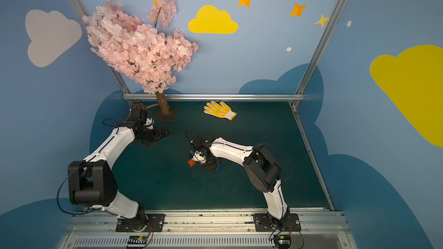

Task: Assemble the letter y with lego
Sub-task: Assemble the lego brick with the lego brick.

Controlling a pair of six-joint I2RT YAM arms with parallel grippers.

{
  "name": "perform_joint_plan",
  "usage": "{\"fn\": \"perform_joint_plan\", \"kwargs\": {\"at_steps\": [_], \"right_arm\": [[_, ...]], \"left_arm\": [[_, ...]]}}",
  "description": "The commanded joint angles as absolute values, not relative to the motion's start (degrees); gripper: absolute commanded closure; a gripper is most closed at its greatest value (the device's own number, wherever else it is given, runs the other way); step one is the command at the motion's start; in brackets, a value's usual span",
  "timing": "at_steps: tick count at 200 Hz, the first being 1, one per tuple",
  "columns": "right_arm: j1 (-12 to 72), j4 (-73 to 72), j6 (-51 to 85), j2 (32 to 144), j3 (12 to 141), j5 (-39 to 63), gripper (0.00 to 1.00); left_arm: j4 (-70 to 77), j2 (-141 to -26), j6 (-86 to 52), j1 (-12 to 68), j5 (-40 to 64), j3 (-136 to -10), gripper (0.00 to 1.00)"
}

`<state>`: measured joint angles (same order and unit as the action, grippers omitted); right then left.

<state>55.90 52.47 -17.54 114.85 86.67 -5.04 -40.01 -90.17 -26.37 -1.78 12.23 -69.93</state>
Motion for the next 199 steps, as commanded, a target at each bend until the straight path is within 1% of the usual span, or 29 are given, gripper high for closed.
{"fn": "perform_joint_plan", "kwargs": {"at_steps": [1, 102, 199], "right_arm": [[56.1, 54.31, -15.38, 116.25, 87.8, -6.07, 1.0], [56.12, 55.54, -14.39, 118.55, 88.7, -4.63, 1.0], [56.01, 56.31, -13.33, 118.01, 88.33, -3.6, 1.0]], "left_arm": [[-40.23, -90.51, -26.69, -1.95, 12.98, -69.43, 0.0], [-40.36, -90.74, -26.76, -2.02, 12.96, -69.52, 0.0], [-40.34, -90.97, -26.87, -2.16, 12.98, -69.52, 0.0]]}}
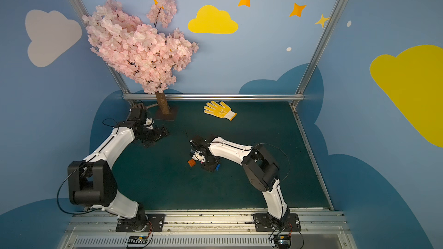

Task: Assemble the letter y with lego
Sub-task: Assemble the lego brick with the lego brick.

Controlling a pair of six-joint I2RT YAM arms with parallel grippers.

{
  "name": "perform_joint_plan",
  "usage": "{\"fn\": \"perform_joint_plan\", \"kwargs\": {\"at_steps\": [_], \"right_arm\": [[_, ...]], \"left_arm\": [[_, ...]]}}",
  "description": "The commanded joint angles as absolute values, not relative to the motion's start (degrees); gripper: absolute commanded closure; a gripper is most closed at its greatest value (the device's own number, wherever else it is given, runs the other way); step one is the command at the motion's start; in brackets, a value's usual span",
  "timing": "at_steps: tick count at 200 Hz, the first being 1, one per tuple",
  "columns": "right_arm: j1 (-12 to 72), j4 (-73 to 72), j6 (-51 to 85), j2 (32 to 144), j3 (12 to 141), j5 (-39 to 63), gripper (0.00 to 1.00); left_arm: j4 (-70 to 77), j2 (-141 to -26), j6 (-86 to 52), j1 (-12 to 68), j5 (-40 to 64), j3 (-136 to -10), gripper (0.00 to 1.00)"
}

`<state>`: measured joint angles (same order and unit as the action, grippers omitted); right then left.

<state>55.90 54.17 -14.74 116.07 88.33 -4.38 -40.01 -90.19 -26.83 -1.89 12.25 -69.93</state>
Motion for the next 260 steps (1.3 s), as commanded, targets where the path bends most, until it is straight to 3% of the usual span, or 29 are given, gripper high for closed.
{"fn": "perform_joint_plan", "kwargs": {"at_steps": [1, 260], "right_arm": [[56.04, 56.32, -13.3, 118.02, 88.33, -3.56, 1.0], [56.07, 60.57, -4.23, 120.32, 92.37, -0.59, 1.0]], "left_arm": [[-40.34, -90.97, -26.84, -2.18, 12.95, -69.52, 0.0], [-40.48, -90.98, -26.96, -2.32, 12.88, -69.53, 0.0]]}}
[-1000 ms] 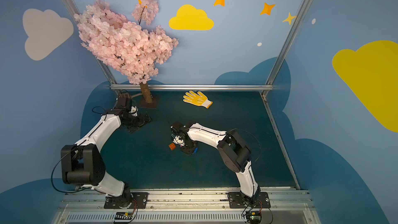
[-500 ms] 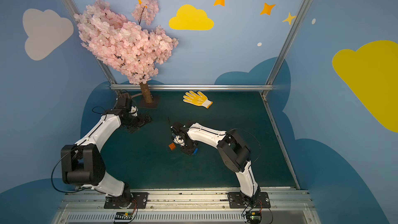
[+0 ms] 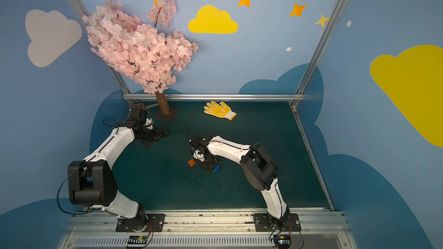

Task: Assemble the letter y with lego
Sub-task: Assemble the lego brick with the lego brick.

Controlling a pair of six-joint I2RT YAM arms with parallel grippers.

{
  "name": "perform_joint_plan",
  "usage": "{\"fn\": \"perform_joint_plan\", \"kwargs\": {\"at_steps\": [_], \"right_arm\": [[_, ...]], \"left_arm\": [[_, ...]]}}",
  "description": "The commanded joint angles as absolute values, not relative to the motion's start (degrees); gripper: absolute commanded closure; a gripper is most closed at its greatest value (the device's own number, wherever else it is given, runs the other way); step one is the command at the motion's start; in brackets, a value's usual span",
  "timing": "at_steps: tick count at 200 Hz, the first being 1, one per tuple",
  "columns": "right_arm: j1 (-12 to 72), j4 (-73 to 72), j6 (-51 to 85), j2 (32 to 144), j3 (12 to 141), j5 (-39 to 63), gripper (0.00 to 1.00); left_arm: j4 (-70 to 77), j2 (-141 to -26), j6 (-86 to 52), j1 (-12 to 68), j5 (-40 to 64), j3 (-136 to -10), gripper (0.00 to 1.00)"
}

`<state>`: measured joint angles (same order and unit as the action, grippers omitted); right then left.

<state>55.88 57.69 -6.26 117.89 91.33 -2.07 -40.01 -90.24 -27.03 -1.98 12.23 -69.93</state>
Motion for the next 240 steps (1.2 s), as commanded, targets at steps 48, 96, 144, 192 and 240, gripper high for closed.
{"fn": "perform_joint_plan", "kwargs": {"at_steps": [48, 96, 144, 192, 240], "right_arm": [[55.92, 58.41, -7.31, 118.58, 89.01, -5.21, 1.0], [55.47, 53.3, -16.91, 116.53, 85.17, -8.51, 1.0], [54.67, 52.83, -17.04, 116.6, 87.19, -6.58, 1.0], [53.94, 53.23, -11.69, 118.6, 87.68, -2.36, 1.0], [54.4, 51.41, -11.95, 120.05, 85.95, -3.8, 1.0]], "left_arm": [[-40.52, -90.89, -26.93, -2.37, 12.84, -69.52, 0.0], [-40.52, -90.87, -26.9, -2.36, 12.7, -69.52, 0.0], [-40.61, -90.83, -26.92, -2.37, 12.51, -69.52, 0.0], [-40.61, -90.91, -27.01, -2.32, 12.69, -69.54, 0.0], [-40.61, -90.88, -27.04, -2.36, 12.71, -69.52, 0.0]]}}
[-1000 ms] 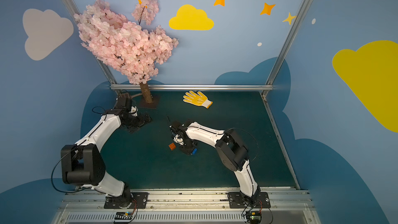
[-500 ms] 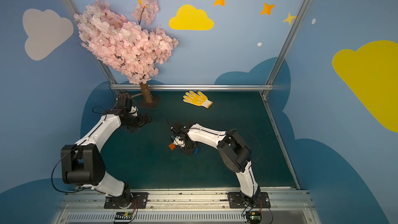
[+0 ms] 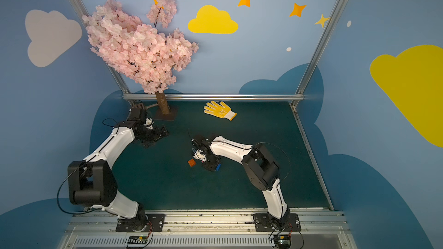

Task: Assemble the letter y with lego
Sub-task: Assemble the lego brick with the lego brick.

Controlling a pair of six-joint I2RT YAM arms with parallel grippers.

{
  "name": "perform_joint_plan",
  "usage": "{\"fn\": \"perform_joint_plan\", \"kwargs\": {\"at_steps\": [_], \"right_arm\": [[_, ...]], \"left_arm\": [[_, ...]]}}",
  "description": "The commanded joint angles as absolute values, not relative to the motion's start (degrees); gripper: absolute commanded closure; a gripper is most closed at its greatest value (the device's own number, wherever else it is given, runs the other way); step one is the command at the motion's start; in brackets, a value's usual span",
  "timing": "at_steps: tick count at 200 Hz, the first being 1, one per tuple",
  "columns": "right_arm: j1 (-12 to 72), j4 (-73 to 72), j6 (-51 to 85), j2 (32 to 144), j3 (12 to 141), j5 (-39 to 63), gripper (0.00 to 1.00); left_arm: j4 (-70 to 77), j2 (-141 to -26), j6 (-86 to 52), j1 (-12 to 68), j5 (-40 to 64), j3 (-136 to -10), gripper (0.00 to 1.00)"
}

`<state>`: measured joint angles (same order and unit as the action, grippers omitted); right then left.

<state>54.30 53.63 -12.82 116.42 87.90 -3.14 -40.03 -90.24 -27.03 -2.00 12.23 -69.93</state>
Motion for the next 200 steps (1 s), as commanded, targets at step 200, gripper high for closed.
{"fn": "perform_joint_plan", "kwargs": {"at_steps": [200], "right_arm": [[55.37, 49.79, -10.76, 119.47, 85.07, -5.41, 0.97]], "left_arm": [[-40.61, -90.9, -27.06, -2.57, 12.65, -69.53, 0.0]]}}
